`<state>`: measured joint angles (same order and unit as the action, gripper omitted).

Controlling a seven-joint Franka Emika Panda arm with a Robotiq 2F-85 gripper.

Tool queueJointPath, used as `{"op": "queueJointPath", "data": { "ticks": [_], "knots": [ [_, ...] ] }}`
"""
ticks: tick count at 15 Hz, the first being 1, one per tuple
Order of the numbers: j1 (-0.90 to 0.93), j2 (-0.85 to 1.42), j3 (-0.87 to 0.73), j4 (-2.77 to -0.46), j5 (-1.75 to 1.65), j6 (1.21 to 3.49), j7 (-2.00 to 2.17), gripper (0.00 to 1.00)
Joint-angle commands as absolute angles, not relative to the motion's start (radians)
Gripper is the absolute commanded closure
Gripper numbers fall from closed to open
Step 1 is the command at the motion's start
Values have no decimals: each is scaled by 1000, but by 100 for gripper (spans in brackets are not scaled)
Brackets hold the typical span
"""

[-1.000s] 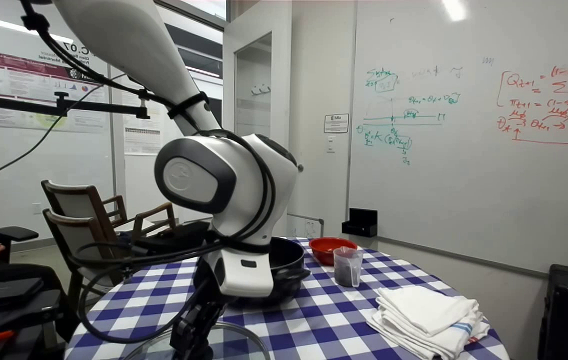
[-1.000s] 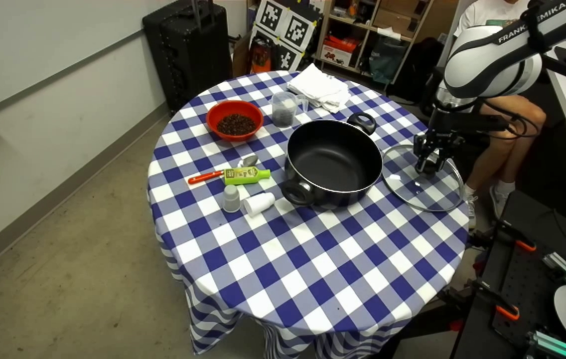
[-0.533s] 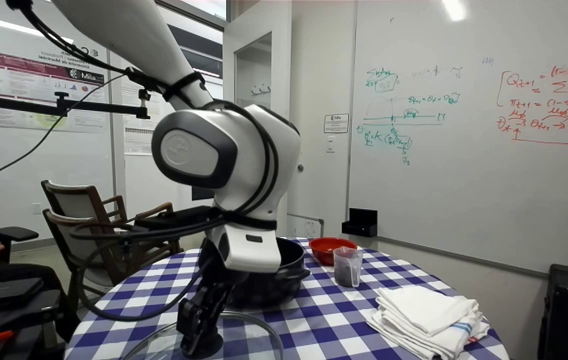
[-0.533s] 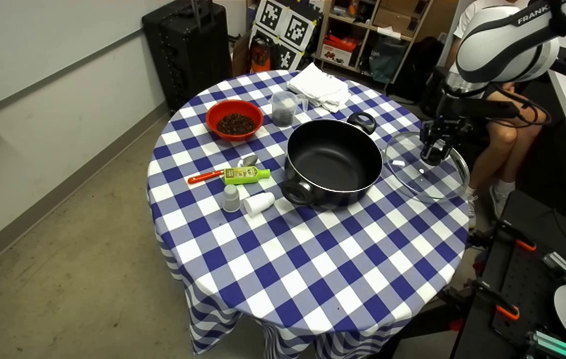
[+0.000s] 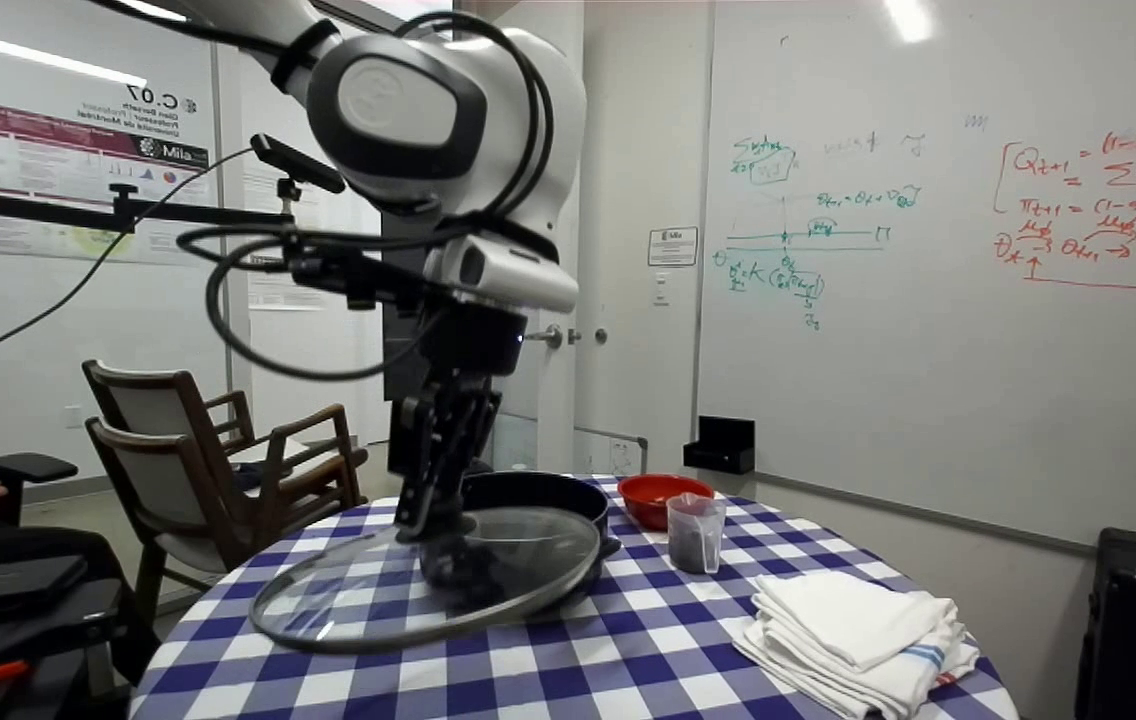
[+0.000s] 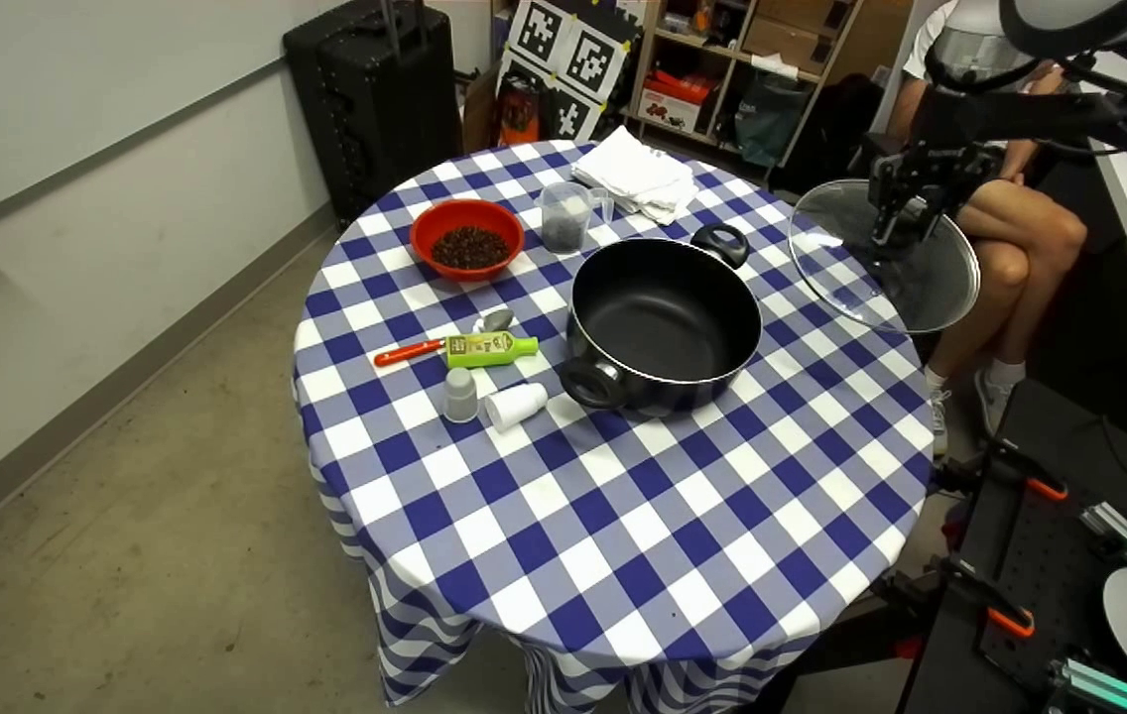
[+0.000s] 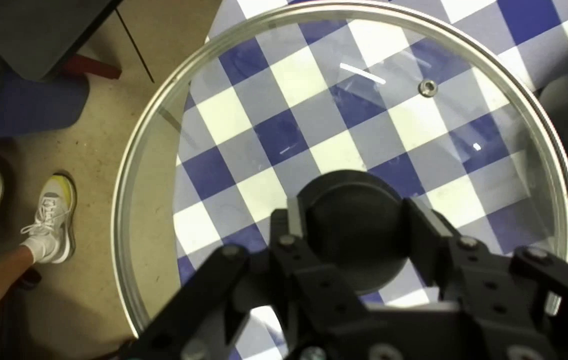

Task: Uncover the pot

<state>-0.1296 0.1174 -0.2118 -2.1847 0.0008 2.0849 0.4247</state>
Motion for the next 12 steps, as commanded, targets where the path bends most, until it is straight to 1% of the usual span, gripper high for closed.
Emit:
{"op": "queueJointPath", "data": {
  "ticks": [1, 6, 12],
  "knots": [
    [-75, 27, -151, -2121, -99, 1991, 490, 75],
    [-6, 79, -43, -1969, -139, 1946, 440, 75],
    [39, 131, 6, -1907, -149, 2000, 399, 75]
  ]
}}
